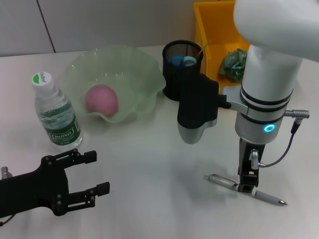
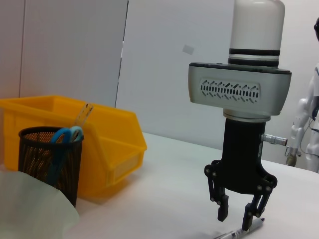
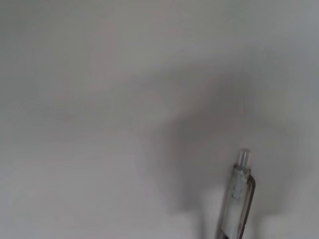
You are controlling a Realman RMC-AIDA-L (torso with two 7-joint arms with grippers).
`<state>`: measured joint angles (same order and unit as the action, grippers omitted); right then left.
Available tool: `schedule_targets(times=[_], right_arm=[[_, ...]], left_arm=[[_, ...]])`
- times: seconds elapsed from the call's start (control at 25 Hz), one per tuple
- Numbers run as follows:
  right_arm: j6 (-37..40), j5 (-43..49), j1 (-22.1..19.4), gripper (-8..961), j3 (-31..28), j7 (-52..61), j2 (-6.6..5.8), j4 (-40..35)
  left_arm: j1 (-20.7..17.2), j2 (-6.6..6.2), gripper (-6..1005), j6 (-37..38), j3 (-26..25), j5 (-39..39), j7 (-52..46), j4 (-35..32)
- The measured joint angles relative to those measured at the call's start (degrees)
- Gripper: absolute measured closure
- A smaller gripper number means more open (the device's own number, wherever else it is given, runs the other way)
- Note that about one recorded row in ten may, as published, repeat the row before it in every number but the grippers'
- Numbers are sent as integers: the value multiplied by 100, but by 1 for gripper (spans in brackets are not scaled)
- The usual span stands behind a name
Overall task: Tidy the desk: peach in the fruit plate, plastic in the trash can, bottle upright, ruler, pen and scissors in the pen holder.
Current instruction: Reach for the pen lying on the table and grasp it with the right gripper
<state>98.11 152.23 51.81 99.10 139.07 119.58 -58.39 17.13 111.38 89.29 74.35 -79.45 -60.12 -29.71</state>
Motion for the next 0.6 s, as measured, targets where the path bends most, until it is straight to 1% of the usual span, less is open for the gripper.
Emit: schedule_targets(times=[0.16, 0.36, 0.6], right_arm=[[7, 10, -17, 628, 52, 72, 3, 28], [-10, -7, -71, 590, 132, 149, 11, 33], [-27, -14, -191, 598, 131, 178, 14, 11]], left_arm=[[1, -11, 206, 0, -29, 0, 0, 0], [11, -11, 206, 0, -93, -46, 0, 0], [18, -11, 206, -4, -115, -73, 0, 0]])
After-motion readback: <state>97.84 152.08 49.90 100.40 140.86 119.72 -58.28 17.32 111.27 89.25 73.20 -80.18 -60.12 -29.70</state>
